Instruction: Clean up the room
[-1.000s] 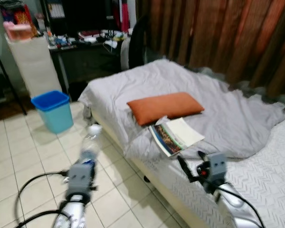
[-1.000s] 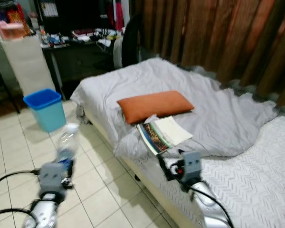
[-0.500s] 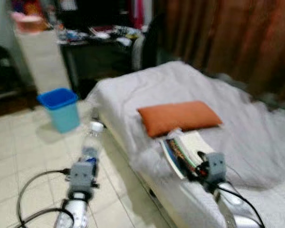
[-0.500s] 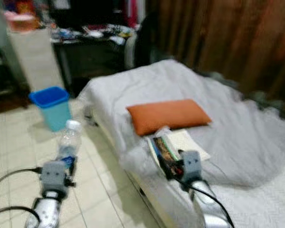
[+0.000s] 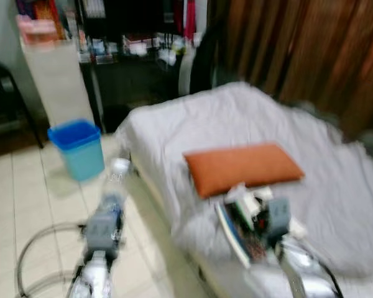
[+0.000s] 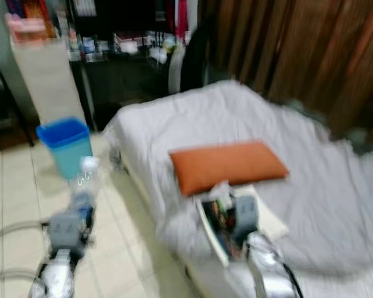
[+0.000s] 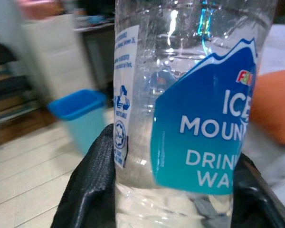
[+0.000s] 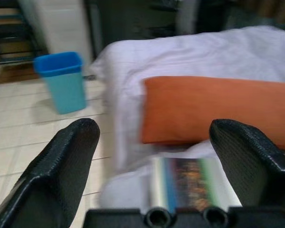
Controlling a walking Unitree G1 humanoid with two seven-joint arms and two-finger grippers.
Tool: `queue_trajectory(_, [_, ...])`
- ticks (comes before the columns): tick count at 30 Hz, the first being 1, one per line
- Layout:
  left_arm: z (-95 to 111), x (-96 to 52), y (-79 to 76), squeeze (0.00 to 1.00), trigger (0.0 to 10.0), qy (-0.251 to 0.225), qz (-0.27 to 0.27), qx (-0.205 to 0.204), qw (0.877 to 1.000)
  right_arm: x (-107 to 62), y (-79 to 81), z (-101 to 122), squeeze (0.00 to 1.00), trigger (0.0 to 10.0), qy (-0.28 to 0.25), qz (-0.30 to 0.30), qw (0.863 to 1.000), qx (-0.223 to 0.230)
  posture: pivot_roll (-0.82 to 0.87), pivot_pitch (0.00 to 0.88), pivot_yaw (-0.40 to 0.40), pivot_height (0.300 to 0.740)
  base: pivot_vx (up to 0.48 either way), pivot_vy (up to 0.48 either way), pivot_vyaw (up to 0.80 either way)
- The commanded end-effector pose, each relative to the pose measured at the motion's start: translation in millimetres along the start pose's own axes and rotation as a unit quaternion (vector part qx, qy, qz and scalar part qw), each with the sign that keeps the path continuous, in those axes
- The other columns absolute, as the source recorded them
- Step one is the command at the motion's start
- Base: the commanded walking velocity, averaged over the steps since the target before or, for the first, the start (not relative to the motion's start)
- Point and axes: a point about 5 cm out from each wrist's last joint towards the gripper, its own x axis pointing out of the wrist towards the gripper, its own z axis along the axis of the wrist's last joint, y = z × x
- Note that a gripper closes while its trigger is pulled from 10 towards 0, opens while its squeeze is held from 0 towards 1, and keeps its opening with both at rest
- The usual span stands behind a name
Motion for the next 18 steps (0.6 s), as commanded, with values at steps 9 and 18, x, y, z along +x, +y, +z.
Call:
queue_trajectory(9, [8.0, 2.8, 7.7, 0.0, 10.0, -0.023, 0.009, 0.013, 1.0, 4.6, 11.1, 4.0, 0.0, 10.0, -0.009, 0.034, 0.999, -0.012, 0.07, 0.0, -0.062, 0.74, 0.48, 0.0, 0.4])
queue_trajectory(18, [7.9, 2.8, 7.3, 0.0, 10.0, -0.023, 0.006, 0.014, 1.0, 4.6, 10.6, 0.9, 0.0, 10.0, -0.004, 0.026, 1.0, -0.006, 0.08, 0.0, -0.06, 0.74, 0.48, 0.0, 0.66])
